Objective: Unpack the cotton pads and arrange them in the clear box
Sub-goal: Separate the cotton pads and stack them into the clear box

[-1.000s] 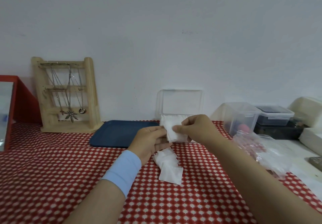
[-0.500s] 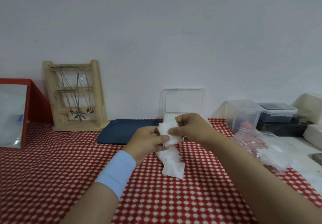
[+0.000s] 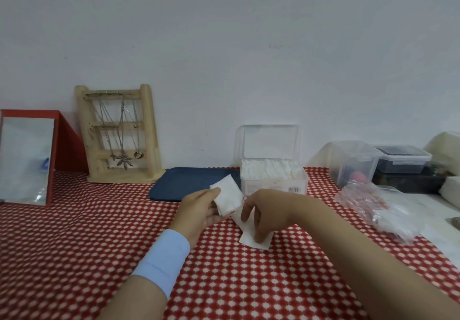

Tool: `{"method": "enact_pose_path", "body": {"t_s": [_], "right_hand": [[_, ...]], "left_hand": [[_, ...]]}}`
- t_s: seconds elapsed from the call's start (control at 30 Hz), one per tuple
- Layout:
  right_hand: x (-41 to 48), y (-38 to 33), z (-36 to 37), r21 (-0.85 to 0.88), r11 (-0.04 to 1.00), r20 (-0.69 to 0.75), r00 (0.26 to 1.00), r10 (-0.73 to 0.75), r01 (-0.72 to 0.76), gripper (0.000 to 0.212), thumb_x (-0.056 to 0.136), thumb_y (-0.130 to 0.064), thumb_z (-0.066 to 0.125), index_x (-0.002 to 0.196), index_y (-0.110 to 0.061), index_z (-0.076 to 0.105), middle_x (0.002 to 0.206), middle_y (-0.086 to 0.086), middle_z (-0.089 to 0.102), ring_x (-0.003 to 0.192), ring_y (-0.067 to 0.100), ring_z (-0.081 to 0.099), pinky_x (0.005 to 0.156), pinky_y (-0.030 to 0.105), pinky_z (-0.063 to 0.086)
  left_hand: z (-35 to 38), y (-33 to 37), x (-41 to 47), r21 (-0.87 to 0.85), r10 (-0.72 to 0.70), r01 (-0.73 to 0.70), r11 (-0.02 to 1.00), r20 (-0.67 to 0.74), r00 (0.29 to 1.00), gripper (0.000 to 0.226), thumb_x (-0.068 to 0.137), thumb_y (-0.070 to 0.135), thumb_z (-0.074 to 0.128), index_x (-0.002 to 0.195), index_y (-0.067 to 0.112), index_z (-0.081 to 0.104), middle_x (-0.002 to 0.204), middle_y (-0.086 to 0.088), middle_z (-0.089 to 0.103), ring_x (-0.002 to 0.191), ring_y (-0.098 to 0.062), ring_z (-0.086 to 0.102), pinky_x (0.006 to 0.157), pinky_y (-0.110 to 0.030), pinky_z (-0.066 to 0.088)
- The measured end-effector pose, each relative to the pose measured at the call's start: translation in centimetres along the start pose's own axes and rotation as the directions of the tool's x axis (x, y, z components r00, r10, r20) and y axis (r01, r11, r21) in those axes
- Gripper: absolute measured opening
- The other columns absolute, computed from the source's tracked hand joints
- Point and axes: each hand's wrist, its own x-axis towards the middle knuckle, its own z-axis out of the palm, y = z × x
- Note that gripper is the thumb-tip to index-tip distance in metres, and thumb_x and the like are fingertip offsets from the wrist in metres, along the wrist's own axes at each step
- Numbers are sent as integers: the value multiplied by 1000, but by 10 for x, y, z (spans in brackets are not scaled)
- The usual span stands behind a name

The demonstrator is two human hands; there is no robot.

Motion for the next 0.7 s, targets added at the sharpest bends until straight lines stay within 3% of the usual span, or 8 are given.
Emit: {"method": "enact_pose_path", "body": {"t_s": [0.17, 0.33, 0.43, 0.5, 0.63, 0.7], "right_hand": [[0, 2, 0, 11, 1000, 41, 999, -29, 29, 18, 82, -25, 82, 94, -35, 73, 94, -20, 61, 91, 3, 58, 83, 21, 48], [-5, 1, -5, 77, 993, 3, 996, -85, 85, 12, 86, -25, 77, 83, -33, 70, 95, -16, 68, 92, 5, 63, 79, 19, 48], [-14, 5, -21, 250, 959, -79, 990, -117, 133, 7, 86, -23, 78, 88, -29, 74, 88, -14, 74, 88, 10, 70, 81, 23, 56], [-19, 7, -30, 401, 901, -160, 981, -110, 166, 13, 86, -24, 78, 99, -26, 77, 96, -9, 77, 91, 11, 73, 85, 24, 57], [-20, 1, -30, 625, 732, -328, 942, -72, 273, 15, 88, -15, 76, 103, -15, 77, 95, -1, 79, 80, 10, 73, 66, 19, 53], [-15, -4, -24, 623, 725, -388, 921, -38, 293, 15, 86, -15, 79, 101, -13, 76, 91, 3, 78, 74, 12, 72, 62, 23, 54]], "left_hand": [[-1, 2, -5, 22, 33, -32, 999, -18, 999, 5, 100, 17, 63, 96, 16, 65, 107, -13, 75, 93, -25, 76, 68, -31, 63], [-2, 4, -6, 32, 78, -76, 997, -82, 994, 8, 99, 16, 64, 92, 19, 66, 105, -11, 75, 95, -25, 75, 69, -31, 63], [-4, 4, -5, 53, 110, -105, 993, -111, 988, 9, 98, 15, 66, 89, 16, 70, 103, -14, 77, 96, -28, 76, 76, -36, 63], [-3, 5, -5, 111, 141, -129, 985, -109, 984, 12, 96, 15, 68, 85, 17, 72, 97, -11, 78, 93, -27, 76, 78, -36, 63], [4, 7, -9, 198, 154, -148, 969, -18, 988, 14, 96, 16, 68, 87, 13, 78, 92, -8, 80, 92, -25, 77, 83, -40, 63], [8, 7, -12, 193, 128, -134, 972, 41, 991, 17, 98, 16, 64, 95, 9, 79, 95, -9, 80, 91, -24, 77, 80, -37, 63]]}}
